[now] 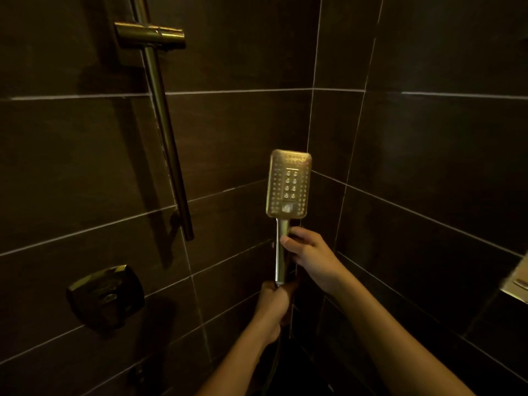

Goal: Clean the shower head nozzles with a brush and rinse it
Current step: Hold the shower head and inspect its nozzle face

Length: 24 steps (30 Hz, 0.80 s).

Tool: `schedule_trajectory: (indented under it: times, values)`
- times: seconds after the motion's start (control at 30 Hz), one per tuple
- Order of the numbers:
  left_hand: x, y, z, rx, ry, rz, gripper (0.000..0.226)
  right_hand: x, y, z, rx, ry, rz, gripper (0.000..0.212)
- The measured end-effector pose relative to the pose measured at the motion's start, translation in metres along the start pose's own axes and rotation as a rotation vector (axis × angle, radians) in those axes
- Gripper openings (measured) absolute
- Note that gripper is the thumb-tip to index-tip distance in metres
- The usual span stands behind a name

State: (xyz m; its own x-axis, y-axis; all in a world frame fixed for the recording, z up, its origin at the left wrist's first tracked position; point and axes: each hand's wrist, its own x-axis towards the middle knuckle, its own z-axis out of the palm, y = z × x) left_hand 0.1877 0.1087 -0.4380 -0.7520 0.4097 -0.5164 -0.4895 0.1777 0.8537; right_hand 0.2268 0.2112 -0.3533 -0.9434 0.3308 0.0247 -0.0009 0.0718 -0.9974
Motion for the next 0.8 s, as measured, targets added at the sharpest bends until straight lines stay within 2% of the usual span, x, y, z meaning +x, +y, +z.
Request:
schedule_trajectory:
  times: [0.07,0.13,0.23,0.3,0.37,0.47,0.57,0.7,0.77,0.8]
  values:
    - [-0.002,0.000,0.001,-0.005,-0.018,-0.007,0.048,-0.001,0.002,-0.001,0.125,-0.048,0.052,0.025]
    - [-0.001,-0.001,0.000,-0.009,-0.018,-0.010,0.050,-0.002,0.002,0.002,0.092,-0.020,0.057,0.025]
    - [0.002,-0.002,-0.001,0.011,0.001,-0.003,0.049,0.000,0.002,0.008,-0.319,0.099,-0.048,0.030]
    - [0.004,-0.003,-0.002,0.017,-0.005,-0.004,0.049,0.002,0.001,0.011,-0.456,0.191,-0.094,0.025]
    - [0.003,-0.002,-0.002,0.019,-0.007,-0.003,0.048,0.001,-0.003,0.012,-0.391,0.168,-0.071,0.023]
    - [0.004,-0.003,-0.002,0.013,-0.017,-0.014,0.051,0.003,-0.002,0.010,-0.227,0.030,0.005,0.022]
    - [0.004,-0.004,-0.002,-0.001,0.003,-0.026,0.050,0.001,-0.004,0.010,-0.115,-0.030,0.086,0.053]
    - [0.008,-0.003,-0.005,0.006,0.004,-0.014,0.049,0.001,-0.007,0.009,-0.202,0.037,0.002,0.035]
    - [0.007,-0.001,-0.005,0.002,-0.007,0.008,0.051,0.003,-0.004,0.005,-0.176,0.036,0.008,0.036]
    - [0.007,0.000,-0.005,0.004,-0.021,0.012,0.051,0.003,-0.005,0.004,-0.130,0.012,0.010,0.028]
